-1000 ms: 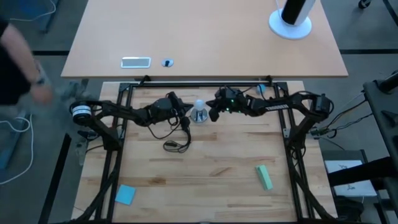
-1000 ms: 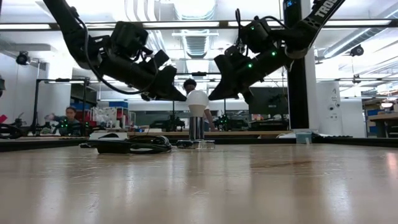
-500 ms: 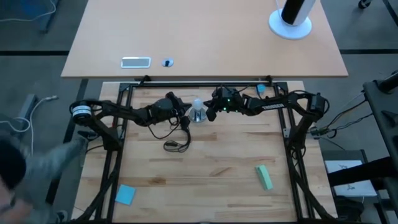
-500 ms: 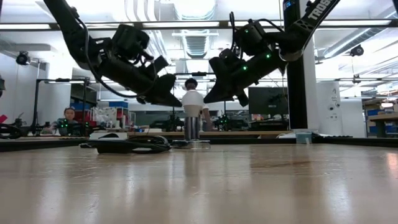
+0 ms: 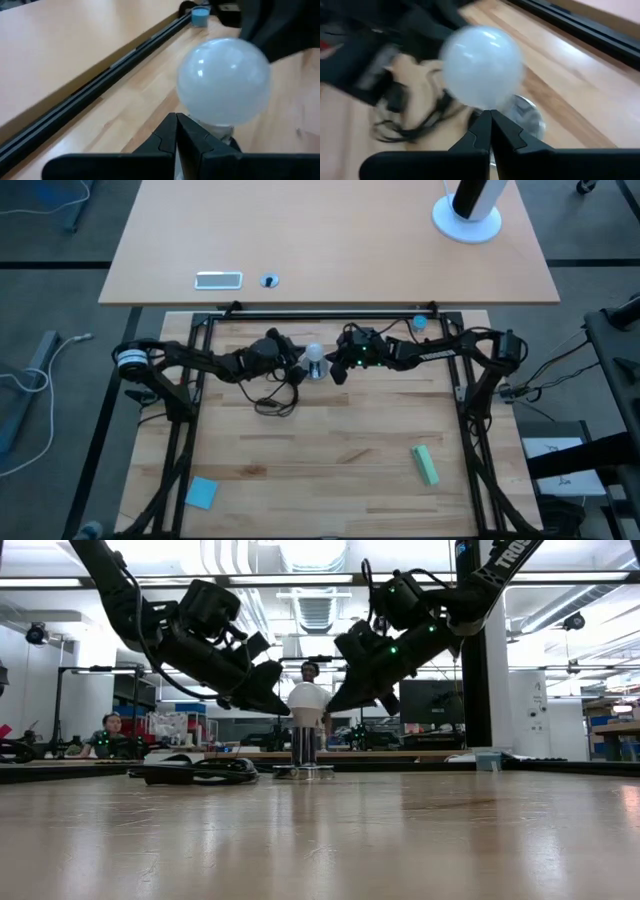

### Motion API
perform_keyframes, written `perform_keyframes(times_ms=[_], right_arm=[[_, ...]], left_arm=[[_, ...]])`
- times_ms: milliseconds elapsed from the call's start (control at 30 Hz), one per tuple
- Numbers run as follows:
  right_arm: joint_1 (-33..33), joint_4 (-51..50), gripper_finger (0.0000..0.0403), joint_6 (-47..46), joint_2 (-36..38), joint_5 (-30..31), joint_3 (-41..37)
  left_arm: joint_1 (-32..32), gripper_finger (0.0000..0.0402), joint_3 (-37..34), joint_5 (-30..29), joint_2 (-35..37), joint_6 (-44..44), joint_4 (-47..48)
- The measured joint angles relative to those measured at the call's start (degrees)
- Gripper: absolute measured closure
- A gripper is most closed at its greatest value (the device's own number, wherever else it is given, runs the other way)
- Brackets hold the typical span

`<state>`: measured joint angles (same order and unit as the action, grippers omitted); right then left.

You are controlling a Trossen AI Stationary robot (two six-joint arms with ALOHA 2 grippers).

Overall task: Screw lightbulb
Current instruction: Insert the lightbulb into the lamp

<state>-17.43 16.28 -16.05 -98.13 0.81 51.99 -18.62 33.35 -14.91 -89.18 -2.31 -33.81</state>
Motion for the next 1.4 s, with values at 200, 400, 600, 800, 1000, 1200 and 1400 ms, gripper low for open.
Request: perform_keyframes(times_ms=[200, 400, 600, 800, 1000, 1200, 1400], right_arm=[[-0.2, 0.6, 0.0403, 0.5, 0.0, 0.7, 0.0], [-0.2, 0.7, 0.0403, 1.6, -0.1, 0.3, 1.0], [0.1, 0.6, 0.0403, 1.6, -0.1, -1.1, 1.1], [0.3, -1.1, 0.0403, 1.1, -0.1, -1.5, 1.3], [0.3, -4.1, 0.0403, 1.6, -0.1, 0.6, 1.3], [0.2, -8.6, 0.0403, 3.0, -0.1, 5.3, 1.3], [0.2, -11.3, 0.0403, 4.6, 0.2, 8.2, 1.3]], left_arm=[[0.5, 0.0401, -1.2, 5.5, 2.5, -1.1, 0.1], [0.5, 0.0401, -1.2, 6.9, 3.1, 0.1, -0.2], [0.4, 0.0401, -1.3, 6.7, 3.0, -0.2, -0.2], [0.5, 0.0401, -1.3, 6.7, 3.0, -1.3, 1.8], [0.5, 0.0401, -1.3, 6.6, 3.0, -2.3, 6.7], [0.5, 0.0401, -1.3, 6.4, 3.0, -2.3, 7.0], [0.5, 0.0401, -1.4, 6.4, 3.1, -2.3, 6.9]])
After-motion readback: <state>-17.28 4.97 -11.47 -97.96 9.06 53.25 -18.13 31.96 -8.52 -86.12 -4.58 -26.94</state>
